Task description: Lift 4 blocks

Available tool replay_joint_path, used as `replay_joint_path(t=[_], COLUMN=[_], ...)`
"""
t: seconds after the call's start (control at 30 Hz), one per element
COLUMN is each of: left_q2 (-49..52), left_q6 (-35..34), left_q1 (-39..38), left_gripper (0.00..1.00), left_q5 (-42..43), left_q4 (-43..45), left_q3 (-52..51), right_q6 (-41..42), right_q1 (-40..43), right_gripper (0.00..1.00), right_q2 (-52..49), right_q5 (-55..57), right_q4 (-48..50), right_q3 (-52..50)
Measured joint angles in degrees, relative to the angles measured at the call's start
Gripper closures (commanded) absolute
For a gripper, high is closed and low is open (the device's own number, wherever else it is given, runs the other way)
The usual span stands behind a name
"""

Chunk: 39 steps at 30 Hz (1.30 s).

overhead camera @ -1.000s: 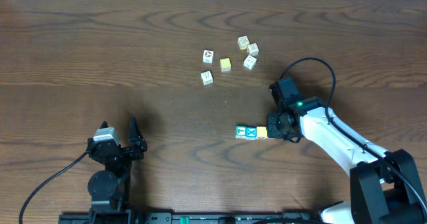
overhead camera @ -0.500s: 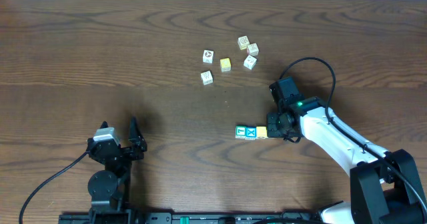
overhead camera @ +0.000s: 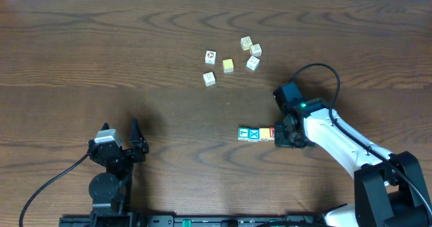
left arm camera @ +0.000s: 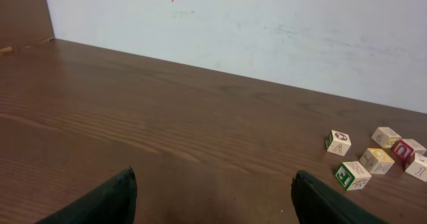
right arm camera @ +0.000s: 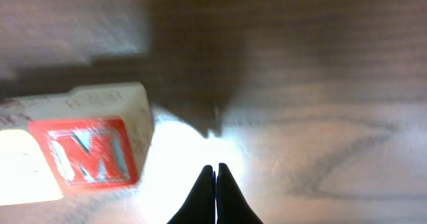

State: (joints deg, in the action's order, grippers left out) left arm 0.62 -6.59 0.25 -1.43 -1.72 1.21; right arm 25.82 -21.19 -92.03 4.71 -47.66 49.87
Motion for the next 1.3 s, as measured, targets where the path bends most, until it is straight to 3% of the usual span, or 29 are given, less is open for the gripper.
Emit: replay_joint_path(t=[0.23,0.67,0.93,1.3], left_q2=[0.0,0.0,0.0,0.0], left_q6=[0.0,0.0,0.0,0.0], left_q1=[0.0,0.0,0.0,0.0], left_gripper=[0.25,0.25,0.25,0.25], left_q5=[0.0,0.0,0.0,0.0], left_q4=[0.0,0.0,0.0,0.0], left_q3=[0.0,0.0,0.0,0.0], right_q6=[0.3,0.3,0.3,0.3], right_q1=[-0.5,-13.9,-14.3,-14.3], right_gripper=[0.99,0.99,0.99,0.99], right_q2=[0.0,-0.1,-0.2,-0.2], right_q5=[-2.0,-7.5,-7.7,-7.7], right_q4=[-2.3,2.2,8.8,9.8], right_q3=[0.0,0.0,0.0,0.0])
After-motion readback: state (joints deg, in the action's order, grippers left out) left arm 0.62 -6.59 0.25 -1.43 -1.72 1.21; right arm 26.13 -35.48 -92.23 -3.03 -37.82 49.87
